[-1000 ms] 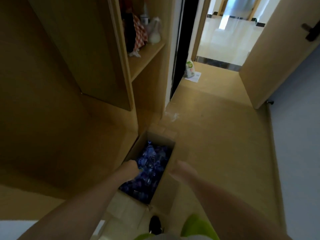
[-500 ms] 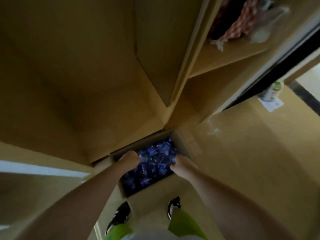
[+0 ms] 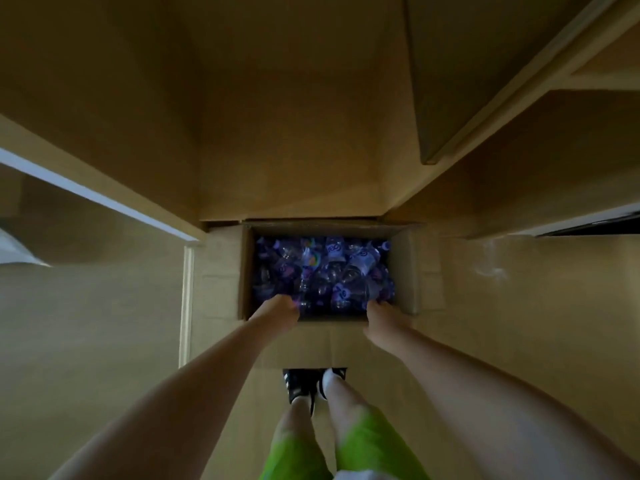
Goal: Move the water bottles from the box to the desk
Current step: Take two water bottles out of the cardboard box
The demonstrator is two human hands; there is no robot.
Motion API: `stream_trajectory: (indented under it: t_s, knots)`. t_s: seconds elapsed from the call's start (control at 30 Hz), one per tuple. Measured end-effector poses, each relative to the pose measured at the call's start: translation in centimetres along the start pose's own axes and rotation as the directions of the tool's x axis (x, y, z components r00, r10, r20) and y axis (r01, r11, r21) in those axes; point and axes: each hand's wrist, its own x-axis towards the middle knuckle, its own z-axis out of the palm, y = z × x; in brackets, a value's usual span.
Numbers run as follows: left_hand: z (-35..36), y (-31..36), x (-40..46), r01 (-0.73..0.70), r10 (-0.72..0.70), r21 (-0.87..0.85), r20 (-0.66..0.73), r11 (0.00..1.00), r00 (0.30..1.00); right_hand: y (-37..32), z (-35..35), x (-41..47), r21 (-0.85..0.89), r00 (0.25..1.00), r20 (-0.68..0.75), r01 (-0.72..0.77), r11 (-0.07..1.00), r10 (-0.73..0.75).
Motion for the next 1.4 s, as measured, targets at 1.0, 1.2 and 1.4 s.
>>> stream_trajectory:
  t_s: [1.0, 1.2, 1.4]
  knots:
    - [16.3, -2.6, 24.9, 0.028, -0.045, -0.127, -0.134, 0.992, 0.99, 9.0, 9.4, 29.7, -0.207, 0.886, -0.114, 0.422, 0.883, -0.45]
    - [16.8, -0.3, 24.1, -0.099, 0.069, -0.213, -0.145, 0.972, 0.987, 10.3, 3.2, 27.9, 0.08, 0.903, -0.313, 0.334, 0.939, -0.295]
    - [17.0, 3.3, 22.9, -0.278, 0.144, -0.556, -0.272, 0.783, 0.951, 5.1, -1.3, 25.4, 0.402, 0.866, -0.388, 0.468, 0.787, -0.317]
